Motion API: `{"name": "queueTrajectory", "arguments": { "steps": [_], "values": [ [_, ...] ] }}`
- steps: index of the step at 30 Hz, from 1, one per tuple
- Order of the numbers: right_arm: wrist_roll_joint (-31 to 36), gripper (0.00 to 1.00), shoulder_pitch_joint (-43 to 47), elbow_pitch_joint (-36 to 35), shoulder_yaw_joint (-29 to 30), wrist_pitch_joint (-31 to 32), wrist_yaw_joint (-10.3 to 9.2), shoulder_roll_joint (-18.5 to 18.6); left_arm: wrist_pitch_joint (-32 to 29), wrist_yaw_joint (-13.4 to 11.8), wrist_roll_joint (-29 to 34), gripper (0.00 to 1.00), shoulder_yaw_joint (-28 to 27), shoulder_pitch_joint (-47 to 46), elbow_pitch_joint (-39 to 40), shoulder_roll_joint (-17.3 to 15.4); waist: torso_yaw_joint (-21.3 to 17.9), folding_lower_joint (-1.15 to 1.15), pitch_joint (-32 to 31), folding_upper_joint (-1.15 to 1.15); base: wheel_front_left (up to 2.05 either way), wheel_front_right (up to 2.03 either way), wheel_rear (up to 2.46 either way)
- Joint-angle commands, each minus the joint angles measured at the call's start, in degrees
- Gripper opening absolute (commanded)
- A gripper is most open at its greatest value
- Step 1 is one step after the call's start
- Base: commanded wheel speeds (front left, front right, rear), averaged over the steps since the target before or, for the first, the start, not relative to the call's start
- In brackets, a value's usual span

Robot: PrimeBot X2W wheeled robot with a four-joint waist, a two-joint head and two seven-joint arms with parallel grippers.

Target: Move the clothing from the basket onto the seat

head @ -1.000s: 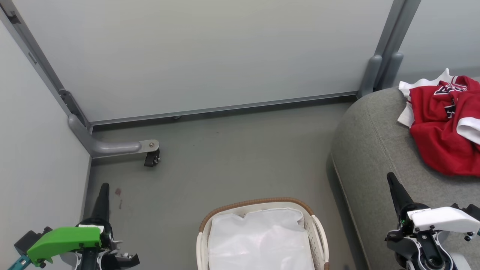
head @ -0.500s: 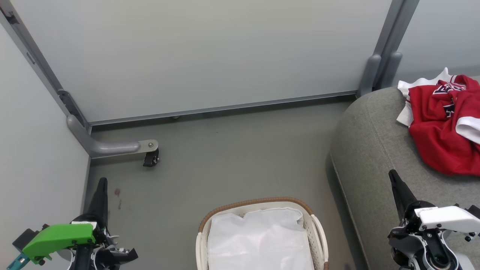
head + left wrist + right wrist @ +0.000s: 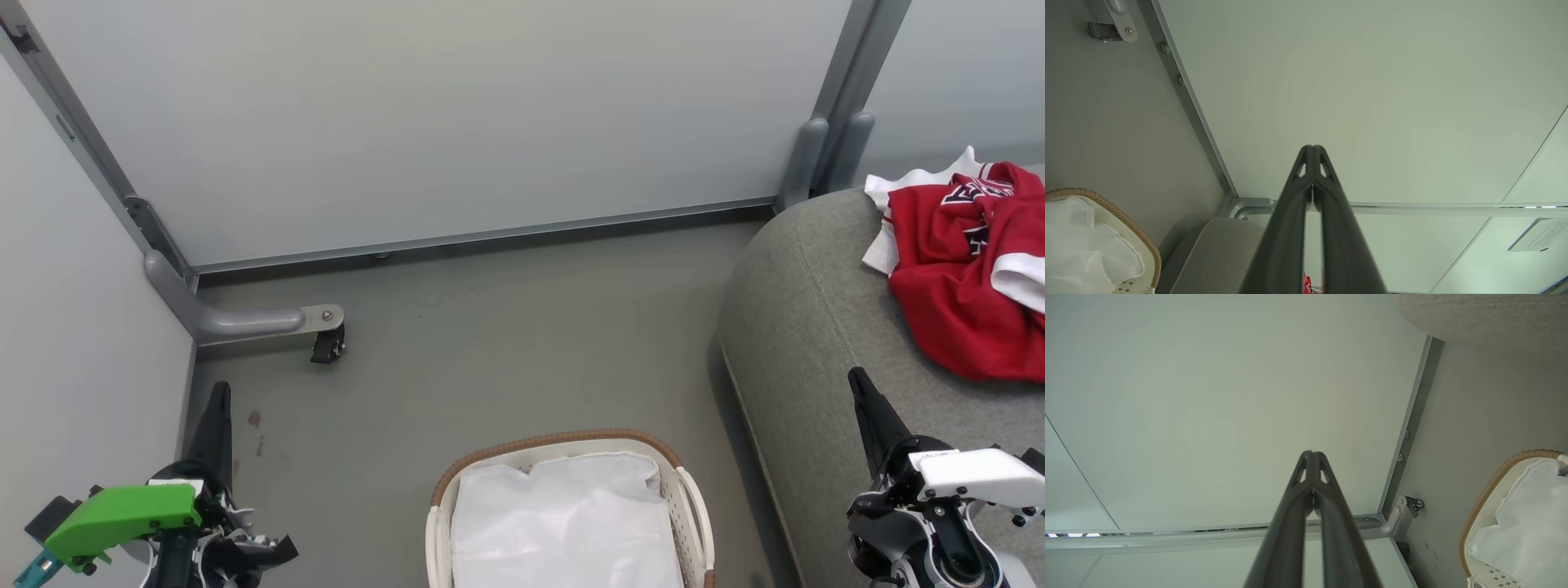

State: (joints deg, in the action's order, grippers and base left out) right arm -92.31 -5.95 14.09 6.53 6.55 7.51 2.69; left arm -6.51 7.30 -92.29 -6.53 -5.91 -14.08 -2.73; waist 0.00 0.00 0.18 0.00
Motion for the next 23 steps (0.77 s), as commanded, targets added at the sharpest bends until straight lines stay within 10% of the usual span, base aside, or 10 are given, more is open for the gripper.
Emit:
{"name": "queueTrajectory", "arguments": {
  "steps": [1,23],
  "values": [
    [-0.2,0.0,-0.5,-0.2,0.1,0.2,-0.04,0.4,-0.3,0.4,-0.2,0.0,-0.2,-0.7,0.1,-0.3,0.0,0.0,0.0,0.0,0.0,0.0,0.0],
    [-0.2,0.0,-0.4,-0.2,0.1,0.2,-0.03,0.4,-0.2,0.4,-0.2,0.0,-0.1,-0.7,0.1,-0.3,0.0,0.0,0.0,0.0,0.0,0.0,0.0]
  ]
}}
